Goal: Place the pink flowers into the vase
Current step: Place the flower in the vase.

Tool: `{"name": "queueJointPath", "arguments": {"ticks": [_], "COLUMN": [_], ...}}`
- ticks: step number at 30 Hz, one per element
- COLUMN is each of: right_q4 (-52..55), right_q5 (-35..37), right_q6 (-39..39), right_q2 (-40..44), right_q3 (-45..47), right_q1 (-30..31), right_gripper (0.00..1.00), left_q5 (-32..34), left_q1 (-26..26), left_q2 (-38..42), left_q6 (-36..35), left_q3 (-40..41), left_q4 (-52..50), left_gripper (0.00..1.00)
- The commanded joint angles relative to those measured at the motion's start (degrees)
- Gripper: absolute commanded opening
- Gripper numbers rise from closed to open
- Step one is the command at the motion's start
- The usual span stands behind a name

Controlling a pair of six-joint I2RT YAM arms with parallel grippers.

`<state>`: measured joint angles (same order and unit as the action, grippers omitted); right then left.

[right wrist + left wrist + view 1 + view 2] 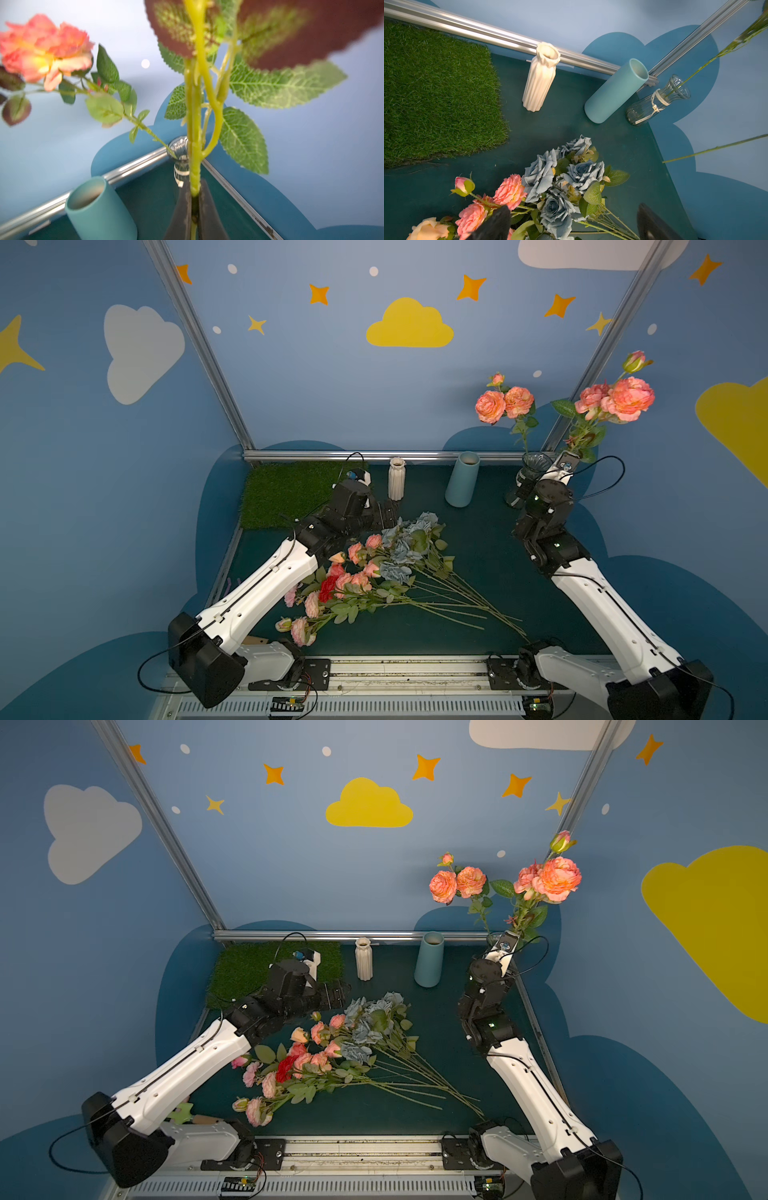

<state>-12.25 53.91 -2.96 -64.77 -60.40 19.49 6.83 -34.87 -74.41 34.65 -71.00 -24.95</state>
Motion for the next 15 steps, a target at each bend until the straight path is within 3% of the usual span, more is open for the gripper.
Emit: {"name": "queueJointPath", "arguments": {"ticks": [1,15], "right_q4": [-11.7,-51.0], "right_q5": [1.5,-0.8], "right_q6": [3.6,24.0], "right_q2": [-2.4,-17.1], "right_q3": [-3.8,-9.5], "right_q1": [-1.8,-7.1], "right_gripper": [0.0,0.0], "left_q5": [-2.0,-10.0], "left_q1": [0.9,4.6], "left_q2": [-1.1,-6.9], "left_q6": [-0.9,1.1], "left_q3": [0.9,3.1], "left_q4": [2.1,7.0], "left_gripper": [0.95,0.94]}}
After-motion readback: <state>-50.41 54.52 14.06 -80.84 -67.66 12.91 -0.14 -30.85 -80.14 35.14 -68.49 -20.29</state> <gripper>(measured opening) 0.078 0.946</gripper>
